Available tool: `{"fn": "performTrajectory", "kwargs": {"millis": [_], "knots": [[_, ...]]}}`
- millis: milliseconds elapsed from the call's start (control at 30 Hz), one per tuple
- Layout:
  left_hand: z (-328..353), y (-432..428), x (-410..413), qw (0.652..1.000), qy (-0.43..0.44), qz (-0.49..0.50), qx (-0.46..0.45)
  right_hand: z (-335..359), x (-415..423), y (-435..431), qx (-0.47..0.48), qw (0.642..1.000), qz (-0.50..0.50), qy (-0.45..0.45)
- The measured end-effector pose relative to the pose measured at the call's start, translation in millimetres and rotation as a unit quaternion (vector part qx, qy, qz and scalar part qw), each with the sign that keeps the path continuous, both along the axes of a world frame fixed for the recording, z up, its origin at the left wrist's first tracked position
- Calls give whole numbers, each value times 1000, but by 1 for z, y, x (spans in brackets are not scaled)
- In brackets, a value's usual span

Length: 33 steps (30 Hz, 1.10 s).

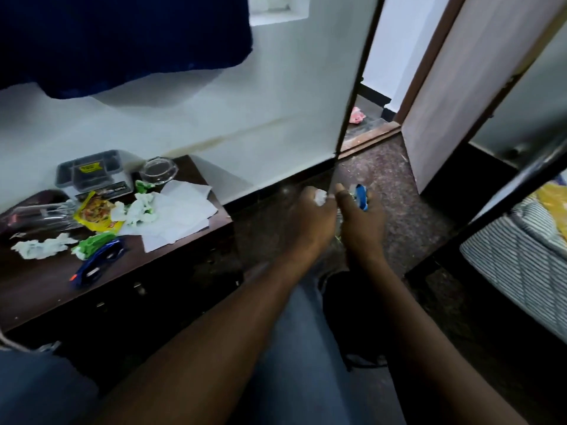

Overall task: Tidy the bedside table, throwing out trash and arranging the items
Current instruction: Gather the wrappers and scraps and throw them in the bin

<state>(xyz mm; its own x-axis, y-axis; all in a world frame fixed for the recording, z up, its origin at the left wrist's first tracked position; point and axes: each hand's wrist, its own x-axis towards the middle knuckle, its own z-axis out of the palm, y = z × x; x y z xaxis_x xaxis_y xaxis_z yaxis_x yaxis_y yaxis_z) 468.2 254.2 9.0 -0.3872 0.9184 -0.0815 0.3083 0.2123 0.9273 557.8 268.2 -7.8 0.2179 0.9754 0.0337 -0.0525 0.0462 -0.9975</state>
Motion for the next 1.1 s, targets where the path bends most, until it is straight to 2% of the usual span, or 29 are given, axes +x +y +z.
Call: {"fn": "performTrajectory", "kwargs": {"millis": [133,267,333,433,500,633,800,933,1100], "knots": [[-16,7,63,992,-104,-49,-43,-26,58,1,-40,994,-93,-47],[-51,18,108,970,-194,-90,-114,-64,95,-2,-116,975,-159,-103],[-76,26,122,954,-222,-131,-152,-89,108,-1,-138,977,-154,-58],[-113,36,129,942,-260,-84,-197,-131,119,3,-182,970,-129,91],[-137,40,129,947,-211,-93,-224,-154,124,3,-218,963,-128,96],[-177,40,128,932,-155,-151,-289,-192,135,2,-272,953,-120,-64],[-211,29,127,897,-73,-240,-365,-221,139,-3,-373,903,-144,-154],[-230,26,119,843,76,-326,-421,-240,138,-8,-378,896,-99,-211],[-240,31,100,829,113,-357,-416,-250,136,-13,-379,886,-57,-260]]}}
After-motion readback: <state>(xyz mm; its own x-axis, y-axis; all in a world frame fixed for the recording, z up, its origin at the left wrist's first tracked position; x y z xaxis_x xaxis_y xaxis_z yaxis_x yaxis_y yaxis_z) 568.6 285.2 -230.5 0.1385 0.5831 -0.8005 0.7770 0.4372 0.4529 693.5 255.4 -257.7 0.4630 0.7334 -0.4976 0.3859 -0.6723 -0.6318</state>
